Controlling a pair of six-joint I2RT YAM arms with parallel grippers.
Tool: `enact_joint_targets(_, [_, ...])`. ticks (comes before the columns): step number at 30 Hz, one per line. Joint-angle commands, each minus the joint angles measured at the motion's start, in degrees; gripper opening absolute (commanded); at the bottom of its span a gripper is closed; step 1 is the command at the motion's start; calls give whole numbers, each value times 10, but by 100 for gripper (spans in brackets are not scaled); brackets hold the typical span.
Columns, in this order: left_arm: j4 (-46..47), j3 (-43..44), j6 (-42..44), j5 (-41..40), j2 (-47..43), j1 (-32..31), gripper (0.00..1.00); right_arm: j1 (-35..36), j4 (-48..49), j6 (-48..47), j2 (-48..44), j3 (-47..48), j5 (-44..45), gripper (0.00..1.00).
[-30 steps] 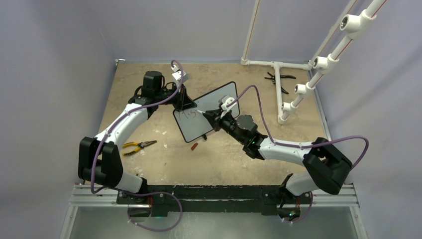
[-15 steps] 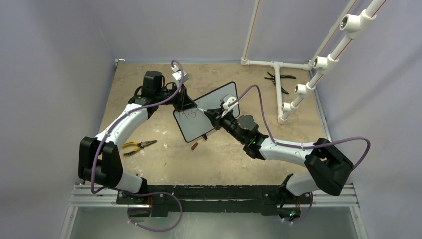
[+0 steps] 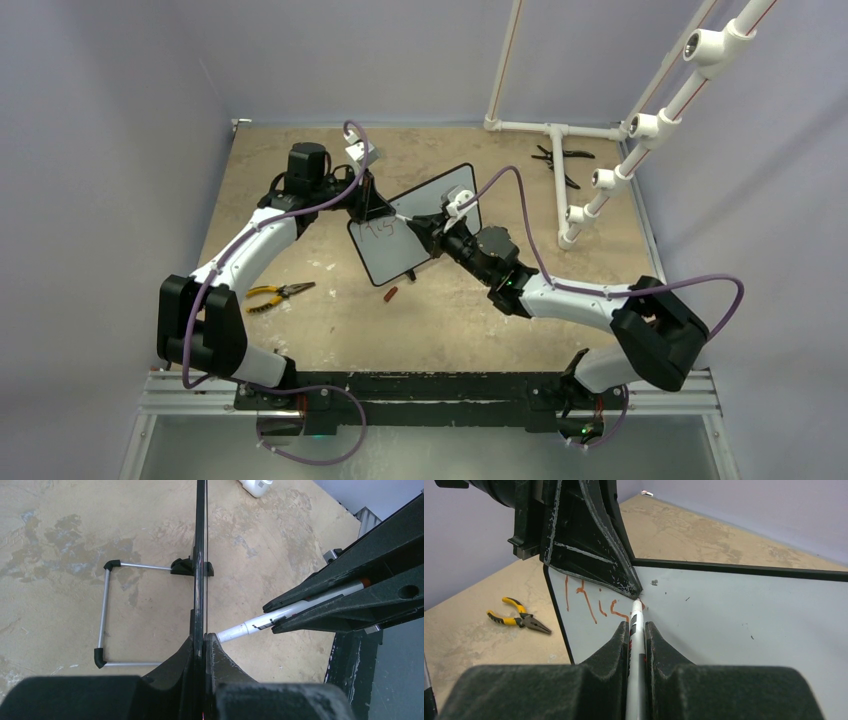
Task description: Write a sentence on the whiteboard
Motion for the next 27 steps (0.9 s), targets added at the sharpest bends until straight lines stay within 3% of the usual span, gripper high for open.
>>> enact_joint_targets(1, [-38, -3, 16, 13, 4, -11, 0, -1, 19, -5, 11, 32, -21, 0])
enact_joint_targets(19, [-36, -3, 15, 9, 4, -11, 0, 0, -6, 16, 2, -14, -26, 0])
enact_joint_targets(27, [-34, -3, 15, 8, 4, -11, 0, 0, -12, 25, -5, -28, 24, 0])
